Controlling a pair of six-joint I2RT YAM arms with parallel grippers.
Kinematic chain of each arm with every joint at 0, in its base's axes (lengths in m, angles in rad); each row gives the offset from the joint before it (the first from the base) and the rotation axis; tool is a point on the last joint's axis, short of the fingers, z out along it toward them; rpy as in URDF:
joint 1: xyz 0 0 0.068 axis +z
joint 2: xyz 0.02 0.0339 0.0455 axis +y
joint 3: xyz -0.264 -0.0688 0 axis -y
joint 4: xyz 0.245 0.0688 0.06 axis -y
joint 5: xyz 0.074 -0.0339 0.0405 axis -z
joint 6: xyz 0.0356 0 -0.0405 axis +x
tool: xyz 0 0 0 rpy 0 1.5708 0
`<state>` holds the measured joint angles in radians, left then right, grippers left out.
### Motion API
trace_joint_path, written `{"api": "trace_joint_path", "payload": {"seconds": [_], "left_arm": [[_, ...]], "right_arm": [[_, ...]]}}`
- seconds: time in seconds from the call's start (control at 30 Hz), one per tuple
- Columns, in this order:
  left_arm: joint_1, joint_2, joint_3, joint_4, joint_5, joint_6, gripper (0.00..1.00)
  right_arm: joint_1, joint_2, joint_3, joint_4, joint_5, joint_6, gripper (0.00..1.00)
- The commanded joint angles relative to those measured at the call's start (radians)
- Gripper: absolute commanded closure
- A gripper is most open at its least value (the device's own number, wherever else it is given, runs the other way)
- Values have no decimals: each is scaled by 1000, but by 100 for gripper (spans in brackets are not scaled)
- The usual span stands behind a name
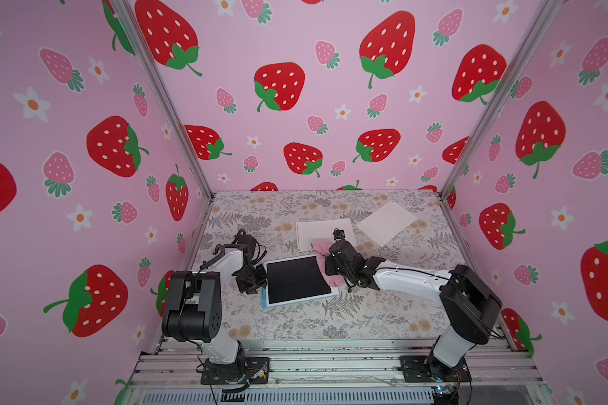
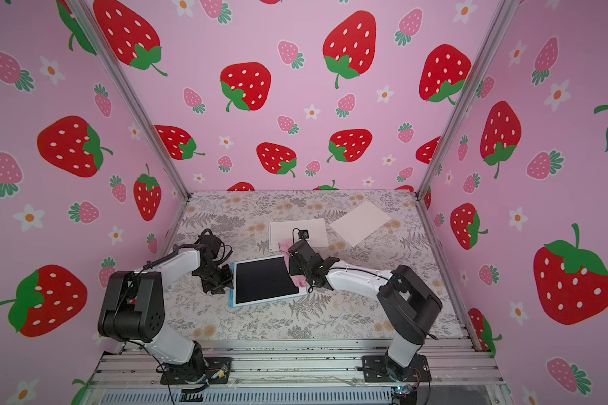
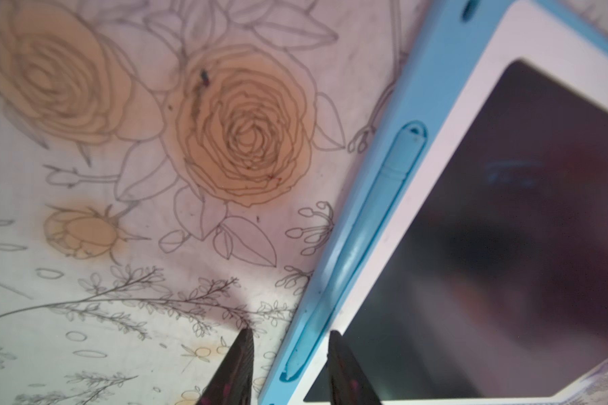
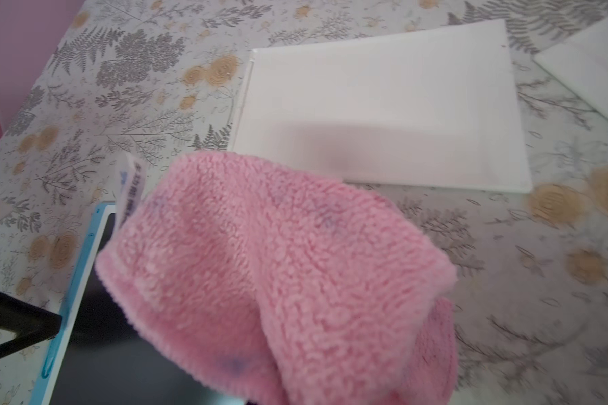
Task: Wipe the drawing tablet
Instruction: Wipe the dirt from the drawing tablet.
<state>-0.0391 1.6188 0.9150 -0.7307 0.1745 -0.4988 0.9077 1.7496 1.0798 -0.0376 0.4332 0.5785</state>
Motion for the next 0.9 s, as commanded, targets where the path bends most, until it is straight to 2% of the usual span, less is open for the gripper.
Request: {"api": "trace_joint_path", "payload": {"seconds": [0.0,0.13,0.27,0.37,0.47,0.57,0.7,0.77,0.87], "left_arm": [[3,23,31,8,-24,34,67],[4,62,30,14,-11,31,69],[4,93,33,21,9,0,69],[2,102,35,14,9,-18,68],[-4,111,34,20,17,-19,68],[-7,138,34,20,13,-23,69],[-14,162,51,-1,-12,-31,71],[-18,176,68,-23,-22,-38,72],[-18,195,87,-48,-18,-49,73]], "right_arm": [[0,53,40,116,23,-20,100],[-1,113,54,113,32,-2,100],[-37,110,-12,103,78,31,100],[-56,114,-34,117,66,-21,100],[-30,174,22,133,-8,-98,100],[39,257,122,135,-27,-165,100],[70,343,214,101,-25,-147,100],[50,356,207,73,18,-117,100],[-42,319,121,53,11,-56,100]]}}
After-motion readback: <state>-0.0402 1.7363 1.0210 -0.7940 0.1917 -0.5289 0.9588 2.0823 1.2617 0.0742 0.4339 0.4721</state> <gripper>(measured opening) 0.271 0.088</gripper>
